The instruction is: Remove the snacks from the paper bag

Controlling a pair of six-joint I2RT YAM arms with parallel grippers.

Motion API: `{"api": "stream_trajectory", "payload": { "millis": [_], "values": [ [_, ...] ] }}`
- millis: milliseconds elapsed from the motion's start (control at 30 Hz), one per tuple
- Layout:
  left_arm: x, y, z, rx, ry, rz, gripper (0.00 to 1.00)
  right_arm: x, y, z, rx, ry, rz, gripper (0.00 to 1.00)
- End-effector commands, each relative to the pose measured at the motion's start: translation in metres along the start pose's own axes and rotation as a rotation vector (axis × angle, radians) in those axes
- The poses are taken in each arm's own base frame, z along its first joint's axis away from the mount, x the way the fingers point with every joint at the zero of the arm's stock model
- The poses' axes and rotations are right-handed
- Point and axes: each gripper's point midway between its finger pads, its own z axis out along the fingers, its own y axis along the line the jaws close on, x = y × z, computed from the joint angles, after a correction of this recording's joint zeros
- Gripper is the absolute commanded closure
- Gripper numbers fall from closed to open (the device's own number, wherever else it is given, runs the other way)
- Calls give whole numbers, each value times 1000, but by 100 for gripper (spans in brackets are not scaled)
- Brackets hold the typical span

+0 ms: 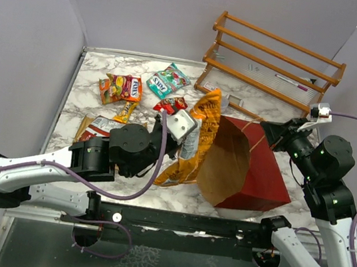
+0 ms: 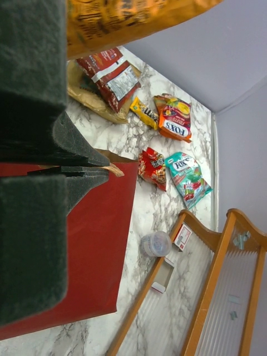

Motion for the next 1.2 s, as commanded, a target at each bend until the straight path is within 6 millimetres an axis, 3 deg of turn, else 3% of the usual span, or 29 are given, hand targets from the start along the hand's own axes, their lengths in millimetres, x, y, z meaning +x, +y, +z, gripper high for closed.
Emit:
{"api": "stream_trajectory", "payload": {
  "millis": [0,67,200,367,467,600,733,900,1033,1167],
  "values": [
    [-7,74,-14,-407,73,89,100,-14,4,-1,-11,-38,-22,97],
    [6,89,-7,-486,142,152,100,-13,5,1,-14,-34,-17,97],
    [38,130,11,-522,222,101,100,-12,7,3,-30,-30,-13,97],
    [58,167,14,-574,224,43,100,-14,5,0,-16,-33,-21,97],
    [77,197,12,-683,328,51,100,-12,5,1,-17,-25,-19,97],
    [100,254,-18,-947,481,78,100,-12,7,0,-27,-28,-11,97],
    [116,297,-56,-1121,507,55,100,-11,7,0,-25,-26,-12,97],
    [137,307,-63,-1083,485,-41,100,-10,7,1,-27,-24,-12,97],
    [145,297,-39,-952,460,-102,100,-9,7,2,-33,-23,-7,97],
    [136,289,-17,-860,421,-153,100,-9,7,1,-29,-20,-8,97]
  ]
}}
